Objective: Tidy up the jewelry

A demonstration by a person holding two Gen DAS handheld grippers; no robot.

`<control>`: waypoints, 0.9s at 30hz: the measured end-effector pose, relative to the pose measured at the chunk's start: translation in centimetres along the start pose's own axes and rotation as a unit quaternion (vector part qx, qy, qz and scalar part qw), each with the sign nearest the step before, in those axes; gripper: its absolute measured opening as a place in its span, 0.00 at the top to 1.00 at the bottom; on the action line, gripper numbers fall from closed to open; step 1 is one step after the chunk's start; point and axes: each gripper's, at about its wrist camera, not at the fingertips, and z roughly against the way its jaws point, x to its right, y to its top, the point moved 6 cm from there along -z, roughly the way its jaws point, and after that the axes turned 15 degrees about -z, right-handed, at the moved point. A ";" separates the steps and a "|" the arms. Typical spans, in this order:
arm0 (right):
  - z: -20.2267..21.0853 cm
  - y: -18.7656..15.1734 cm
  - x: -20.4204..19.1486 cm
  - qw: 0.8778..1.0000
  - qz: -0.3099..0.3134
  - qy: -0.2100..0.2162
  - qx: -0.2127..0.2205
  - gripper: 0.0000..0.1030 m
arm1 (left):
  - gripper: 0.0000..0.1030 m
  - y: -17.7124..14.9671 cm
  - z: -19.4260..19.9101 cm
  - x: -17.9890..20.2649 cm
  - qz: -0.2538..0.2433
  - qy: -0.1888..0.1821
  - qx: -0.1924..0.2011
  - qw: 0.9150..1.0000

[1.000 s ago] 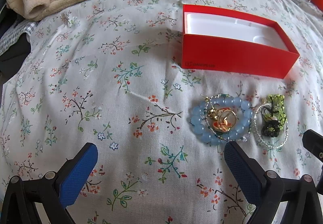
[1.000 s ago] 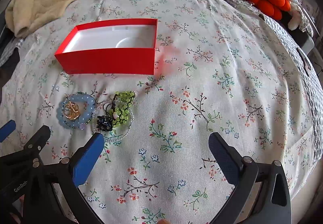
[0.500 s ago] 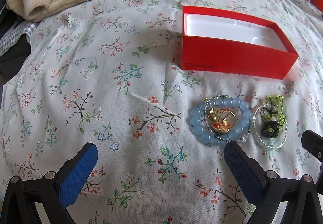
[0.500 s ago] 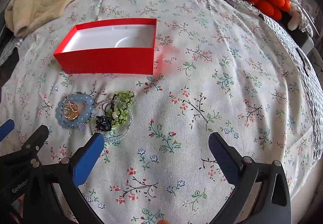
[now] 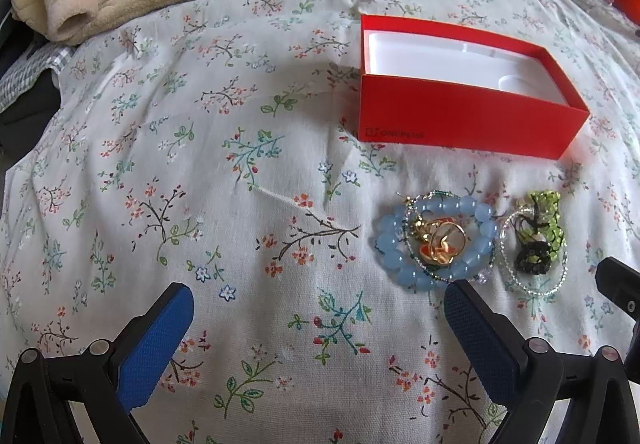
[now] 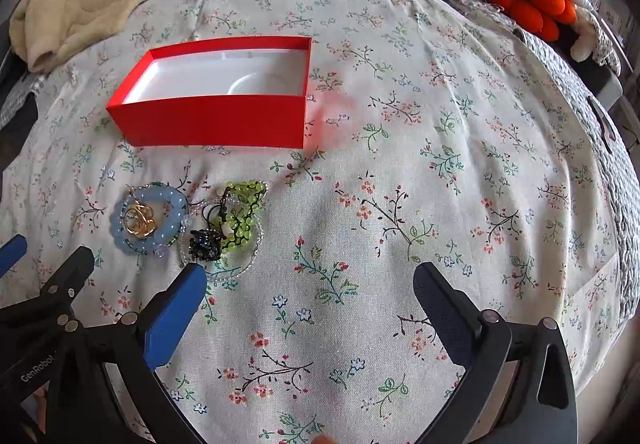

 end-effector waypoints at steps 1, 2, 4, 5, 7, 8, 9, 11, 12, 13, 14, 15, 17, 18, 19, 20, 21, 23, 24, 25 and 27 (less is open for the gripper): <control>0.1 0.0 0.0 1.000 0.000 0.000 0.000 0.00 | 0.00 0.0 0.0 0.0 0.000 0.000 0.000 1.000; -0.1 0.3 -0.1 1.000 0.000 0.000 -0.001 0.00 | 0.00 0.0 0.0 0.0 0.000 0.000 0.000 1.000; 0.0 0.2 -0.4 1.000 -0.001 0.000 -0.006 0.00 | 0.00 0.0 0.0 0.0 -0.001 0.000 0.000 1.000; 0.0 0.2 -0.4 1.000 -0.001 0.002 -0.009 0.00 | 0.00 0.0 0.0 -0.1 -0.002 -0.001 -0.001 1.000; 0.1 0.2 -0.5 1.000 0.001 0.004 -0.012 0.00 | 0.00 0.1 0.1 -0.4 -0.004 -0.002 -0.001 1.000; 0.2 0.3 -0.4 1.000 0.002 0.006 -0.013 0.00 | 0.00 0.3 0.1 -0.6 -0.007 -0.005 -0.001 1.000; 0.3 0.4 -0.4 1.000 0.002 0.007 -0.013 0.00 | 0.00 0.4 0.1 -0.7 -0.010 -0.007 -0.003 1.000; 0.4 0.8 -0.3 1.000 0.002 0.011 -0.008 0.00 | 0.00 0.6 -0.1 -1.0 -0.014 -0.018 -0.007 1.000; 0.5 0.9 -0.2 1.000 0.000 0.013 -0.012 0.00 | 0.00 0.7 -0.1 -1.1 -0.012 -0.026 -0.009 1.000; 0.4 1.1 -0.1 1.000 0.002 0.011 -0.010 0.00 | 0.00 0.8 -0.2 -1.3 -0.009 -0.035 -0.009 0.999; 0.4 1.3 -0.1 1.000 0.004 0.011 -0.004 0.00 | 0.00 0.9 -0.2 -1.5 -0.006 -0.046 -0.010 0.999; 0.3 1.3 -0.1 1.000 0.004 0.016 -0.011 0.00 | 0.01 1.1 -0.2 -1.5 -0.004 -0.057 -0.009 0.998; 0.0 1.5 -0.2 1.000 0.014 0.008 -0.008 0.00 | 0.01 1.5 -0.3 -1.6 -0.001 -0.083 -0.007 0.997; -0.2 1.6 -0.3 1.000 0.016 0.013 -0.019 0.00 | 0.01 1.6 -0.3 -1.6 -0.001 -0.093 -0.004 0.996; -0.3 1.5 -0.4 0.999 0.017 0.021 -0.024 0.00 | 0.01 1.8 -0.3 -1.5 -0.002 -0.105 0.001 0.994; -0.3 1.5 -0.5 0.999 0.021 0.027 -0.024 0.00 | 0.02 1.9 -0.3 -1.3 -0.008 -0.118 0.006 0.993; -0.4 1.4 -0.7 0.999 0.029 0.033 -0.028 0.00 | 0.02 1.9 -0.4 -1.1 -0.017 -0.125 0.009 0.992; -0.8 1.0 -1.2 0.997 0.043 0.054 -0.045 0.00 | 0.04 1.9 -0.7 -0.5 -0.041 -0.131 0.015 0.990; -1.0 0.9 -1.3 0.996 0.048 0.063 -0.047 0.00 | 0.06 1.7 -0.9 -0.2 -0.053 -0.133 0.016 0.990; -1.2 0.8 -1.4 0.995 0.052 0.072 -0.050 0.00 | 0.07 1.4 -1.0 0.0 -0.062 -0.135 0.016 0.989; -1.7 0.8 -1.5 0.994 0.061 0.081 -0.045 0.01 | 0.12 1.1 -1.3 0.6 -0.080 -0.145 0.022 0.986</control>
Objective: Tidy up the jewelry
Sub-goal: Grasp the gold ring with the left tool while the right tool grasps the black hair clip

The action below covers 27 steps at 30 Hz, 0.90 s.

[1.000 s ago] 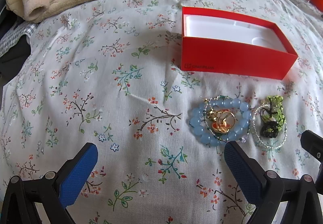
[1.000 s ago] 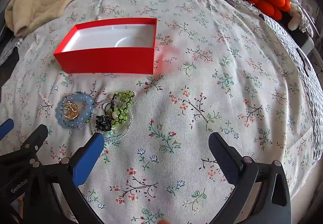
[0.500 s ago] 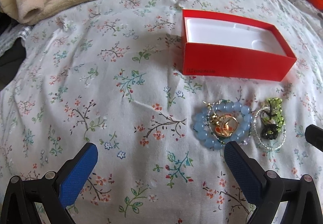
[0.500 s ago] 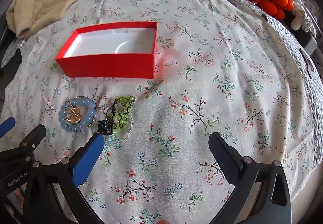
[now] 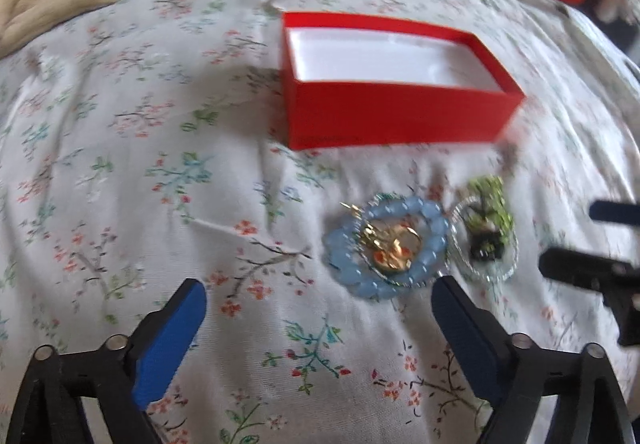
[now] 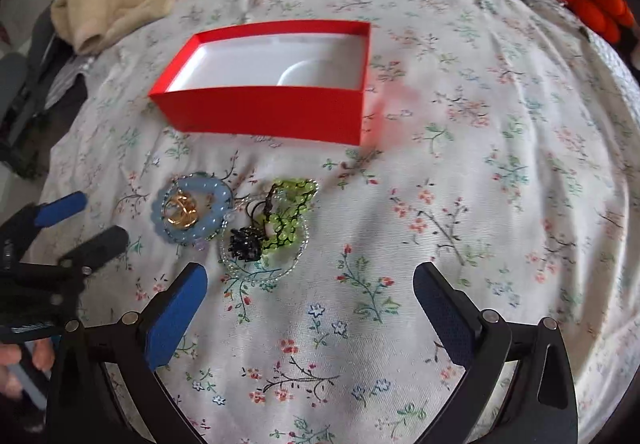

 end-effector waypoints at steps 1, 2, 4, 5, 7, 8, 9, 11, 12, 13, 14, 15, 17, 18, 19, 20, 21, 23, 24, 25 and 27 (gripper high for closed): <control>-0.3 -0.1 0.2 1.000 0.003 -0.001 -0.009 0.04 | 0.14 -0.2 -0.2 0.5 -0.015 -0.007 0.003 1.000; -0.4 -0.3 0.2 1.000 0.003 0.006 -0.015 0.05 | 0.17 -0.2 -0.2 0.9 -0.027 -0.013 0.006 1.000; -0.8 -0.6 0.3 1.000 0.012 0.014 -0.021 0.10 | 0.26 -0.4 -0.3 1.7 -0.055 -0.020 0.015 0.998; -0.7 -0.8 0.4 0.999 0.012 0.023 -0.028 0.12 | 0.31 -0.4 -0.3 1.9 -0.064 -0.024 0.018 0.998; -0.9 -1.0 0.4 0.999 0.022 0.028 -0.027 0.17 | 0.43 -0.2 -0.4 2.3 -0.078 -0.034 0.025 0.996; -0.9 -1.2 0.4 0.999 0.025 0.033 -0.026 0.19 | 0.49 -0.1 -0.5 2.6 -0.083 -0.041 0.030 0.995; -0.9 -1.3 0.4 0.999 0.029 0.036 -0.025 0.22 | 0.53 0.1 -0.5 2.8 -0.086 -0.047 0.035 0.995; -1.0 -1.2 0.4 0.998 0.035 0.037 -0.024 0.24 | 0.57 0.5 -0.5 3.3 -0.090 -0.061 0.045 0.993; -0.9 -1.2 0.4 0.998 0.036 0.039 -0.022 0.26 | 0.60 0.8 -0.6 3.5 -0.092 -0.066 0.047 0.992; -0.9 -1.1 0.3 0.998 0.037 0.040 -0.020 0.27 | 0.62 1.1 -0.8 3.8 -0.096 -0.069 0.048 0.992; -1.0 -1.1 0.3 0.998 0.037 0.041 -0.019 0.28 | 0.62 1.2 -1.0 3.9 -0.097 -0.068 0.047 0.992; -1.0 -1.0 0.3 0.998 0.038 0.041 -0.019 0.29 | 0.62 1.4 -1.3 4.1 -0.098 -0.066 0.046 0.992; -1.0 -1.0 0.2 0.998 0.040 0.044 -0.018 0.31 | 0.62 1.6 -1.9 4.1 -0.096 -0.059 0.040 0.993; -1.0 -1.0 0.1 0.998 0.042 0.044 -0.019 0.32 | 0.62 1.6 -2.3 4.0 -0.094 -0.054 0.035 0.993; -1.1 -1.0 0.0 0.998 0.043 0.044 -0.018 0.32 | 0.62 1.6 -2.5 4.0 -0.092 -0.051 0.033 0.994; -1.2 -1.0 -0.1 0.998 0.046 0.043 -0.018 0.33 | 0.62 1.7 -2.7 4.0 -0.090 -0.050 0.031 0.994; -1.2 -1.0 -0.1 0.998 0.047 0.042 -0.019 0.34 | 0.62 1.7 -2.9 4.0 -0.089 -0.050 0.031 0.994; -1.3 -1.1 -0.3 0.998 0.047 0.042 -0.020 0.37 | 0.62 2.0 -3.0 4.1 -0.090 -0.045 0.033 0.994; -1.4 -1.1 -0.3 0.998 0.049 0.042 -0.020 0.40 | 0.63 2.1 -3.1 4.2 -0.090 -0.042 0.033 0.994; -1.4 -1.1 -0.4 0.998 0.050 0.042 -0.019 0.41 | 0.64 2.2 -3.3 4.3 -0.090 -0.041 0.033 0.995; -1.5 -1.1 -0.5 0.998 0.053 0.041 -0.018 0.44 | 0.75 2.2 -3.7 4.4 -0.089 -0.037 0.025 0.995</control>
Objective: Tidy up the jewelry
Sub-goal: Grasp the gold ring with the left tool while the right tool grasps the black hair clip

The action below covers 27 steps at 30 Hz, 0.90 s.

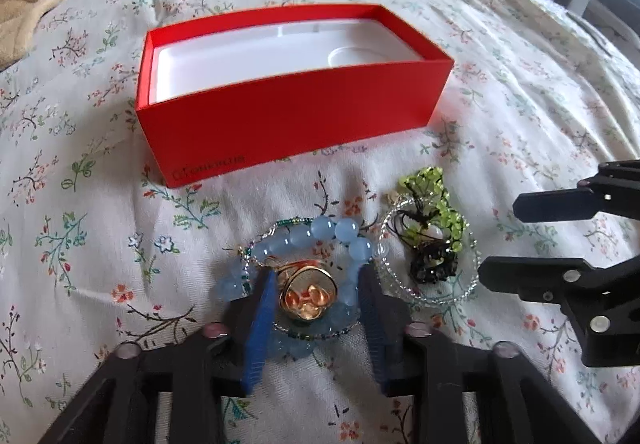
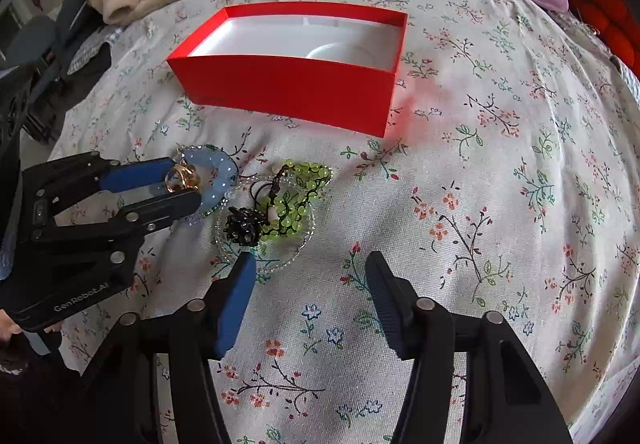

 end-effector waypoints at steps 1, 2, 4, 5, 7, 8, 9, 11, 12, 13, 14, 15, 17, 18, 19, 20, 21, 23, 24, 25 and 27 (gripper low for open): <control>0.0 0.0 -0.1 1.000 0.000 0.000 0.000 0.47 | 0.77 0.0 -0.1 0.0 0.000 0.006 -0.001 1.000; 0.1 0.0 -0.1 1.000 0.001 0.002 0.001 0.48 | 0.79 0.0 0.0 0.0 -0.002 0.011 -0.001 1.000; 0.1 -0.1 -0.3 1.000 0.001 0.003 0.002 0.49 | 0.79 0.1 0.2 -0.1 -0.001 0.012 -0.001 1.000; 0.1 0.0 -0.4 1.000 0.001 0.005 0.003 0.49 | 0.79 0.1 0.4 -0.1 0.001 0.013 0.001 1.000; 0.3 0.0 -0.7 1.000 0.002 0.009 0.005 0.49 | 0.79 0.1 0.8 -0.3 0.005 0.012 0.005 1.000; 0.4 0.0 -0.9 1.000 0.002 0.011 0.006 0.49 | 0.79 0.1 1.1 -0.4 0.009 0.011 0.008 1.000; 0.5 0.0 -1.1 1.000 0.004 0.015 0.008 0.50 | 0.79 0.1 1.4 -0.6 0.011 0.012 0.010 1.000; 0.6 0.0 -1.8 1.000 0.009 0.022 0.009 0.52 | 0.79 0.0 2.1 -0.9 0.019 0.013 0.016 1.000; 0.6 0.0 -2.2 1.000 0.013 0.025 0.010 0.55 | 0.79 0.0 2.3 -1.0 0.022 0.013 0.017 1.000; 0.6 0.0 -2.6 0.999 0.018 0.028 0.010 0.57 | 0.79 -0.1 2.6 -1.2 0.025 0.014 0.018 0.999; 0.6 -0.1 -3.1 0.999 0.022 0.031 0.009 0.58 | 0.79 -0.2 2.8 -1.4 0.029 0.016 0.018 0.999; 0.5 -0.2 -3.5 0.999 0.026 0.032 0.009 0.62 | 0.79 -0.4 3.1 -1.6 0.031 0.018 0.019 0.999; 0.2 -0.3 -4.2 0.999 0.034 0.035 0.006 0.67 | 0.79 -0.7 3.4 -1.9 0.034 0.020 0.019 0.999; 0.0 -0.3 -4.6 0.999 0.036 0.034 0.005 0.68 | 0.79 -0.7 3.5 -1.9 0.035 0.021 0.019 0.999; -0.2 -0.2 -4.7 0.999 0.037 0.032 0.005 0.69 | 0.79 -0.9 3.7 -2.0 0.036 0.021 0.018 0.999; -0.4 -0.1 -4.8 0.999 0.037 0.030 0.003 0.69 | 0.79 -1.0 3.8 -2.1 0.036 0.023 0.018 0.999; -0.7 0.0 -4.9 0.999 0.035 0.026 0.003 0.70 | 0.79 -1.1 3.8 -2.1 0.035 0.023 0.017 0.999; -1.1 0.2 -4.7 0.999 0.027 0.017 0.002 0.70 | 0.79 -1.4 3.9 -2.2 0.033 0.025 0.016 0.999; -1.3 0.2 -4.7 1.000 0.023 0.015 0.002 0.71 | 0.79 -1.4 3.9 -2.2 0.033 0.025 0.016 0.999; -1.5 0.3 -4.6 1.000 0.019 0.014 0.002 0.71 | 0.79 -1.5 4.0 -2.2 0.032 0.025 0.015 0.999; -1.8 0.6 -4.6 1.000 0.014 0.014 0.001 0.71 | 0.79 -1.5 3.9 -2.3 0.033 0.025 0.014 0.999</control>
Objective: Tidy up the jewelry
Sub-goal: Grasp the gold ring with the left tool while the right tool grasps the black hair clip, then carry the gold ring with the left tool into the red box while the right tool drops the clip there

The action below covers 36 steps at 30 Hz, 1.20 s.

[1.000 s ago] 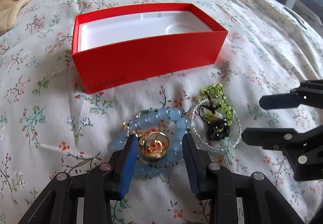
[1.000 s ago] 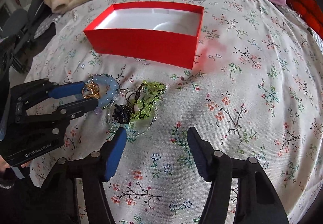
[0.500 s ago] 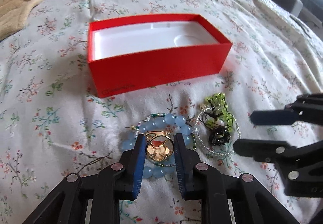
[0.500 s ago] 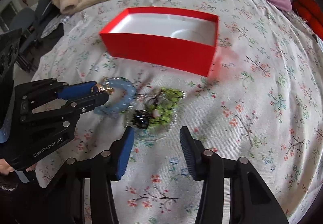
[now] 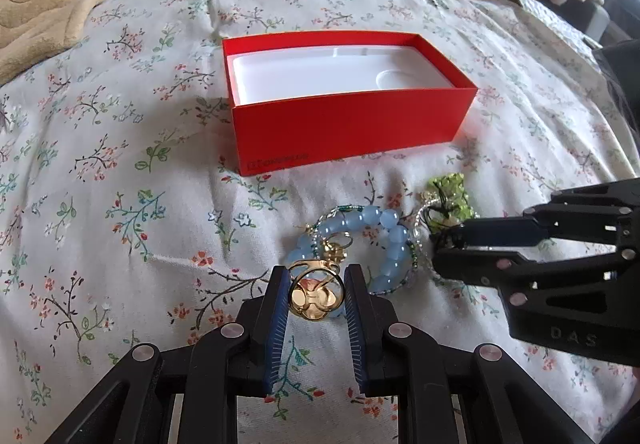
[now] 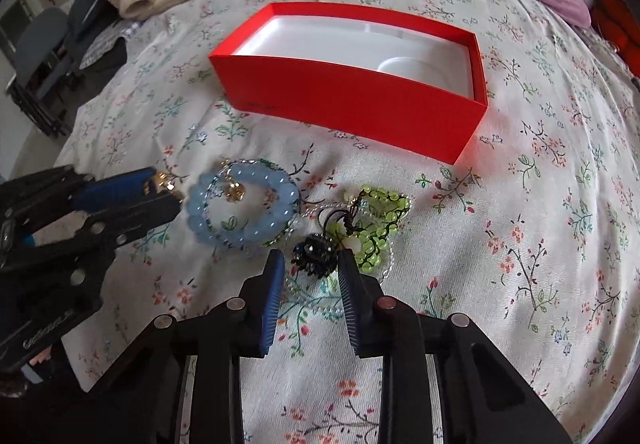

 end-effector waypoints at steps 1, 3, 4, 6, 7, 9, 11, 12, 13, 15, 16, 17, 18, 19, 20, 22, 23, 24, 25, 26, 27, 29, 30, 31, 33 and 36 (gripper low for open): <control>-0.1 0.0 0.0 1.000 0.000 0.000 0.000 0.71 | 0.79 0.0 0.0 -0.1 0.001 0.000 -0.001 1.000; -0.3 0.2 -0.1 1.000 -0.001 -0.001 0.002 0.71 | 0.79 -0.1 -0.1 -0.2 0.003 0.001 -0.003 1.000; -0.4 0.2 -0.2 1.000 0.000 -0.002 0.003 0.72 | 0.79 -0.1 -0.1 -0.3 0.004 0.002 -0.005 1.000; -0.6 0.4 -0.4 1.000 0.004 -0.009 0.004 0.75 | 0.79 -0.1 -0.2 -0.5 0.007 0.004 -0.008 1.000; -0.7 0.5 -0.6 1.000 0.005 -0.013 0.004 0.75 | 0.79 -0.1 -0.2 -0.5 0.009 0.005 -0.009 1.000; -0.5 0.6 -0.7 1.000 0.004 -0.013 0.005 0.75 | 0.79 -0.1 -0.2 -0.7 0.013 0.006 -0.011 1.000; -0.1 0.8 -0.8 1.000 0.001 -0.007 0.009 0.75 | 0.79 0.0 0.0 -0.8 0.016 0.007 -0.011 1.000; 0.2 1.0 -0.9 1.000 -0.001 -0.004 0.011 0.75 | 0.79 0.2 0.1 -0.9 0.018 0.007 -0.010 1.000; 0.6 1.2 -0.9 1.000 -0.005 0.000 0.014 0.75 | 0.79 0.3 0.3 -0.9 0.020 0.007 -0.009 1.000; 1.6 1.7 -0.9 1.000 -0.014 0.010 0.022 0.75 | 0.79 0.7 0.7 -0.9 0.023 0.008 -0.005 1.000; 2.1 1.9 -0.6 0.999 -0.016 0.012 0.026 0.75 | 0.79 1.0 0.9 -0.9 0.025 0.008 -0.003 1.000; 2.6 2.3 -0.6 0.999 -0.020 0.012 0.032 0.75 | 0.79 1.3 1.2 -1.0 0.027 0.008 0.000 1.000; 3.0 2.5 -0.5 0.999 -0.023 0.013 0.036 0.75 | 0.79 1.6 1.4 -1.0 0.028 0.009 0.002 1.000; 3.4 2.8 -0.4 0.999 -0.028 0.013 0.041 0.75 | 0.79 1.9 1.7 -0.9 0.029 0.010 0.006 1.000; 3.9 3.3 -0.3 0.998 -0.033 0.014 0.047 0.75 | 0.79 2.4 2.1 -0.9 0.030 0.010 0.011 0.999; 4.6 3.9 -0.1 0.997 -0.041 0.015 0.057 0.75 | 0.79 3.1 2.5 -0.9 0.031 0.011 0.018 0.999; 5.1 4.4 -0.1 0.997 -0.046 0.017 0.062 0.75 | 0.79 3.5 2.6 -1.0 0.032 0.012 0.020 0.999; 5.5 4.9 -0.1 0.997 -0.049 0.018 0.065 0.75 | 0.79 3.9 2.7 -1.1 0.035 0.014 0.021 0.999; 5.9 5.4 0.0 0.996 -0.052 0.018 0.068 0.75 | 0.79 4.5 2.8 -1.3 0.037 0.016 0.022 0.999; 6.3 5.8 0.0 0.996 -0.056 0.019 0.071 0.75 | 0.79 4.9 2.8 -1.4 0.039 0.017 0.022 0.999; 6.7 6.4 -0.1 0.995 -0.059 0.021 0.074 0.75 | 0.79 5.6 2.8 -1.6 0.042 0.017 0.024 0.999; 7.4 7.5 0.0 0.994 -0.066 0.027 0.086 0.75 | 0.79 6.7 2.7 -1.8 0.044 0.016 0.027 0.999; 7.7 8.1 0.2 0.992 -0.071 0.033 0.094 0.75 | 0.79 7.5 2.5 -1.9 0.044 0.016 0.030 0.998; 7.9 8.6 0.5 0.991 -0.076 0.039 0.101 0.75 | 0.79 8.0 2.3 -1.9 0.044 0.014 0.035 0.998; 7.7 9.5 1.4 0.989 -0.090 0.047 0.109 0.75 | 0.79 8.8 1.6 -2.0 0.044 0.013 0.043 0.998; 6.3 10.4 2.6 0.988 -0.107 0.054 0.100 0.75 | 0.79 9.5 -0.1 -2.1 0.040 0.014 0.050 0.998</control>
